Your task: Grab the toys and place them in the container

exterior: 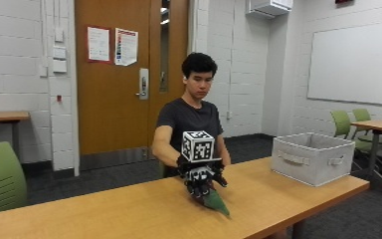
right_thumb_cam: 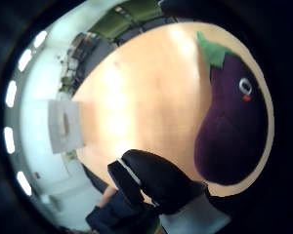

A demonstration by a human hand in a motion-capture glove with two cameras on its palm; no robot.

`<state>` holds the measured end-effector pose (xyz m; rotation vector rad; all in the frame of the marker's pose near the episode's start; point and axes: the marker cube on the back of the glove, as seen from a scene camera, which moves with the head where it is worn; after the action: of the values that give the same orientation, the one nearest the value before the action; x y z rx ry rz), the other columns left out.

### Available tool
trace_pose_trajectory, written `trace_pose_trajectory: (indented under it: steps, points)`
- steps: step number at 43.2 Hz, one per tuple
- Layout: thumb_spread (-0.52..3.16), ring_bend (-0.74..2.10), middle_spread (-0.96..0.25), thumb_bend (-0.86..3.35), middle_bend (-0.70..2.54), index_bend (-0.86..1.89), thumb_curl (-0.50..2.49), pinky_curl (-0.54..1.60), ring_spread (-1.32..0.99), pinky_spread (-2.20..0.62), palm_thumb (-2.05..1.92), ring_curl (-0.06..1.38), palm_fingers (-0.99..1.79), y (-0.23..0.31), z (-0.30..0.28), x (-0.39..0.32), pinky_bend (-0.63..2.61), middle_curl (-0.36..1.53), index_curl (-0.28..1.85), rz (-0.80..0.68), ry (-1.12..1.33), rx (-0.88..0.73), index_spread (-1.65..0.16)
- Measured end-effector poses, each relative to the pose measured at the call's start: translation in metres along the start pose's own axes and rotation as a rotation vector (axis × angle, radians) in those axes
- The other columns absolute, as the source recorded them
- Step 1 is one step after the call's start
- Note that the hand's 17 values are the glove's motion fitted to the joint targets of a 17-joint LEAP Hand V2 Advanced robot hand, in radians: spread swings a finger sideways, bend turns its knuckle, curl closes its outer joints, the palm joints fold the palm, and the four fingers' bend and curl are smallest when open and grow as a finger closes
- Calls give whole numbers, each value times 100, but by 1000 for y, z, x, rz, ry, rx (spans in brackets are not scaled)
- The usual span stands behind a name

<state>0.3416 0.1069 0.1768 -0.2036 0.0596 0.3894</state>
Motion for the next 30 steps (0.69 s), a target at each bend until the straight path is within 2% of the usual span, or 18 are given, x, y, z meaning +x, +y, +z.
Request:
trace_pose_trajectory:
  steps: [9, 20, 23, 24, 30]
  points:
    - [94, 78, 12, -9, 27, 13, 16, 35, -3, -6, -12, 24, -9, 9, 31, 19, 105, 40, 40, 32, -61, -59, -40]
    - [96, 84, 14, -4, 13, 22, 20, 36, -7, -14, -2, 24, 1, 16, 35, 18, 109, 34, 39, 16, -28, -68, -42]
    - [98, 84, 14, -1, 12, 35, 22, 35, -10, -16, 3, 24, 9, 15, 31, 17, 105, 32, 44, 11, -28, -38, -43]
    - [100, 87, 13, 2, 16, 40, 23, 34, -13, -19, 8, 25, 23, 15, 30, 16, 104, 33, 46, 8, -33, -25, -43]
    - [109, 95, 3, 9, 22, 43, 26, 32, -25, -28, 24, 25, 55, 18, 24, 13, 102, 34, 48, -16, -47, 44, -42]
